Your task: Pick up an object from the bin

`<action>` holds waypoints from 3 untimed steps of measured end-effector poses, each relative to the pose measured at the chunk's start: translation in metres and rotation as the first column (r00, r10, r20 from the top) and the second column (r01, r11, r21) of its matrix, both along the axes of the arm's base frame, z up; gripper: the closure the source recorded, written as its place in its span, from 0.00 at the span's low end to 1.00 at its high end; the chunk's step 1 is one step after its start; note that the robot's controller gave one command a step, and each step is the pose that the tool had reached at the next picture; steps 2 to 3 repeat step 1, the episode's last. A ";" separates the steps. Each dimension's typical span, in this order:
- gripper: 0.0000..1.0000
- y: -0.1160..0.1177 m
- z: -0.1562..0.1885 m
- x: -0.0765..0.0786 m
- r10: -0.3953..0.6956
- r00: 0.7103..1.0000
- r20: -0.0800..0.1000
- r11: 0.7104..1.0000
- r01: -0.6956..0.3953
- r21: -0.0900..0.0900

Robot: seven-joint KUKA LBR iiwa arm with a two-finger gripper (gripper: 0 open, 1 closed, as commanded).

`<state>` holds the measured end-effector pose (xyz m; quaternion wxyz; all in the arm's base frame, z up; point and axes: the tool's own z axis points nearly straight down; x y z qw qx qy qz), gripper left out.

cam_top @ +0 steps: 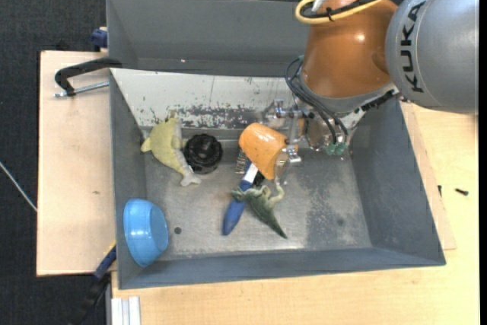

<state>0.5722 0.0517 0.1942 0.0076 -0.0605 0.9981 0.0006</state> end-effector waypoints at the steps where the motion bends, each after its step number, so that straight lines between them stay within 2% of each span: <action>1: 1.00 -0.013 0.078 -0.014 0.268 0.964 -0.003 0.964 -0.268 -0.004; 3: 1.00 -0.013 0.078 -0.014 0.268 0.964 -0.003 0.964 -0.268 -0.004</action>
Offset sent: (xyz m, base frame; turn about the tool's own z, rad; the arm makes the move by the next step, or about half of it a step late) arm -0.0164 -0.0139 0.0750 -0.2724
